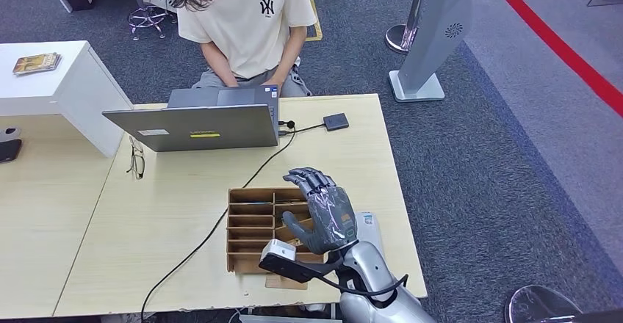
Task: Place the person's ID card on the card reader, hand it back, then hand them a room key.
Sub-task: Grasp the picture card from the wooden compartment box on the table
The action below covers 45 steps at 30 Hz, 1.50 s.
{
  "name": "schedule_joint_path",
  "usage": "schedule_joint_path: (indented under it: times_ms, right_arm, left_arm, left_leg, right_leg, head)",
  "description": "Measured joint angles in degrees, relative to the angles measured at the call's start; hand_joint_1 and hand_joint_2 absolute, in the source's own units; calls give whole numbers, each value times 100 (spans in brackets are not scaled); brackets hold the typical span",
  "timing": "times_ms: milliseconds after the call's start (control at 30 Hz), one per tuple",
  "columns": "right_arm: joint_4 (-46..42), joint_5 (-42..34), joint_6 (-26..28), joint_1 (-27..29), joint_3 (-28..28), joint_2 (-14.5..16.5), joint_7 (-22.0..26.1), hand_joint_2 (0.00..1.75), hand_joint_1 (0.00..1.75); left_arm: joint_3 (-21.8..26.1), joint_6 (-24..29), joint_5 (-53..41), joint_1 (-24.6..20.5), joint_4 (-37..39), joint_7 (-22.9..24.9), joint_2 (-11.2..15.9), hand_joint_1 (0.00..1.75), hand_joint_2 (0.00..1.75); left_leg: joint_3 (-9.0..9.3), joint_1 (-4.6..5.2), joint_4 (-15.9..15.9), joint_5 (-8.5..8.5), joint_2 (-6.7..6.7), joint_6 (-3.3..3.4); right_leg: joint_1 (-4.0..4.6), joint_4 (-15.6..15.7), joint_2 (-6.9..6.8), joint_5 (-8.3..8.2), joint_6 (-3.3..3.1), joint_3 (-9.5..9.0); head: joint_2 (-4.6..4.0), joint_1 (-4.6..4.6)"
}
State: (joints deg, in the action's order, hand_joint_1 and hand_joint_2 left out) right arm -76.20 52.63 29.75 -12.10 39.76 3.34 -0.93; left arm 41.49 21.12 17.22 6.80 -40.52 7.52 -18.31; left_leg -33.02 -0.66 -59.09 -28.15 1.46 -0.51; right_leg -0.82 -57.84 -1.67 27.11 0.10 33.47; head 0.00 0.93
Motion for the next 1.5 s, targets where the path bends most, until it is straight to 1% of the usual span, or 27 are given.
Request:
schedule_joint_path:
  times_ms: [167, 833, 1267, 1500]
  right_arm:
    - [101, 224, 45, -8, -49, -2, -84, 175, 67]
    - [339, 420, 62, -66, -143, -2, -174, 175, 64]
    - [561, 436, 52, -116, -206, -2, -204, 175, 73]
    - [720, 439, 54, -131, -274, -2, -204, 175, 75]
  left_arm:
    - [-114, 50, 85, 23, -76, 31, 2, 0, 0]
    - [-313, 96, 171, 85, -220, 85, 4, 0, 0]
    - [-560, 135, 289, 307, -379, 114, -1, 0, 0]
    - [-720, 167, 371, 437, -507, 155, -23, 0, 0]
  left_leg:
    - [-1, 0, 0, 0, 0, 0]
    - [-1, 0, 0, 0, 0, 0]
    - [1, 0, 0, 0, 0, 0]
    - [1, 0, 0, 0, 0, 0]
  right_leg:
    - [0, 0, -1, 0, 0, 0]
    - [0, 0, -1, 0, 0, 0]
    - [0, 0, 0, 0, 0, 0]
    - [0, 0, 0, 0, 0, 0]
  head:
    - [0, 0]
    - [0, -1]
    - [0, -1]
    - [0, 1]
